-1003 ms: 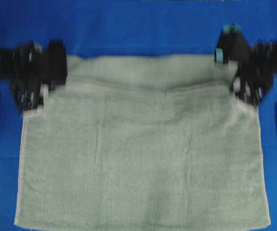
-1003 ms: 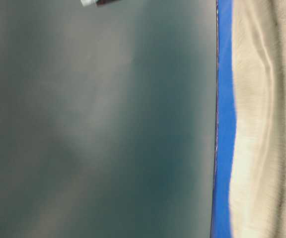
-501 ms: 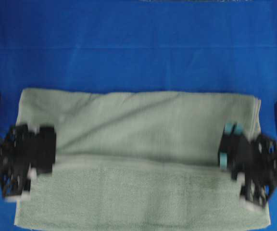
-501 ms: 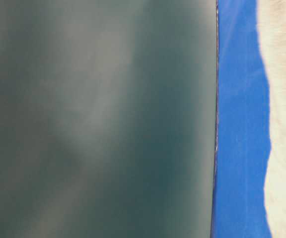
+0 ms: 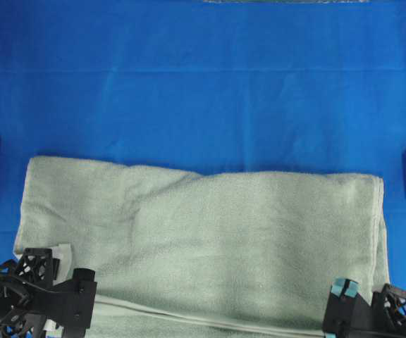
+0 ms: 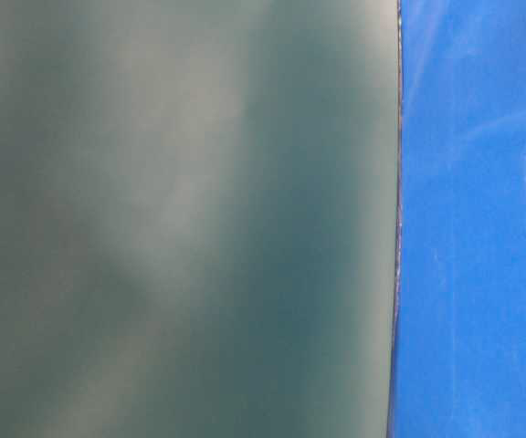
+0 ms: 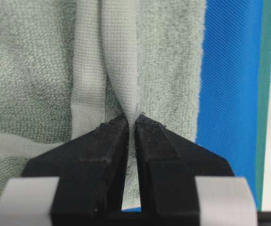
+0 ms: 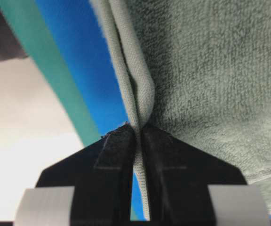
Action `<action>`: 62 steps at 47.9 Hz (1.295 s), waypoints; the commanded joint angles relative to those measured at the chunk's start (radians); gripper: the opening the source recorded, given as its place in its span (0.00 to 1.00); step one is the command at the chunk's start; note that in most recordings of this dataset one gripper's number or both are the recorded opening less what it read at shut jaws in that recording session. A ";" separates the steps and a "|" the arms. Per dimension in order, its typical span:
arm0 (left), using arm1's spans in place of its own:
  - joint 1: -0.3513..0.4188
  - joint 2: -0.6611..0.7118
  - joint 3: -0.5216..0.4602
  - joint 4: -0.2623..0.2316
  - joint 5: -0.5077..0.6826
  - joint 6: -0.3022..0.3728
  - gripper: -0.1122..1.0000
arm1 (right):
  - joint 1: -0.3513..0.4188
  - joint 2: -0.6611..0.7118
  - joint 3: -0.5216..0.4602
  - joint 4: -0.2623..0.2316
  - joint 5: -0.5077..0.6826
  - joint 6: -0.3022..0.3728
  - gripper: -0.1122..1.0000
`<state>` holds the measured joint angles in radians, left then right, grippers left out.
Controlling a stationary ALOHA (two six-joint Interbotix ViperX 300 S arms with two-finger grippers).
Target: Fold a bath towel.
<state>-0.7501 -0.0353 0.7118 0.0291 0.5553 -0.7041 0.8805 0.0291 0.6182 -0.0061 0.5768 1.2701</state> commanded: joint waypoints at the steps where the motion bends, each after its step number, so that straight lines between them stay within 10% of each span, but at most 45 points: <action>1: -0.012 -0.009 -0.021 0.002 0.005 -0.002 0.13 | 0.023 -0.005 -0.026 0.000 0.002 0.012 0.16; 25: 0.043 0.018 -0.078 0.025 -0.071 0.000 0.14 | 0.012 -0.017 0.006 -0.002 0.114 0.048 0.17; 33: 0.060 0.038 -0.132 0.023 -0.098 0.025 0.51 | 0.005 -0.035 0.018 -0.005 0.216 0.048 0.45; 40: 0.074 0.017 -0.166 0.025 -0.051 0.086 0.83 | 0.003 -0.087 0.002 -0.048 0.307 0.048 0.67; 53: 0.167 -0.160 -0.140 0.031 0.147 0.210 0.77 | -0.054 -0.253 -0.008 -0.252 0.433 0.046 0.62; 62: 0.301 -0.284 -0.018 0.054 0.199 0.232 0.77 | -0.140 -0.357 0.080 -0.295 0.515 0.031 0.63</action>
<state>-0.5001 -0.2577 0.6627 0.0690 0.7440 -0.4740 0.7716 -0.2777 0.6796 -0.2869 1.0707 1.3039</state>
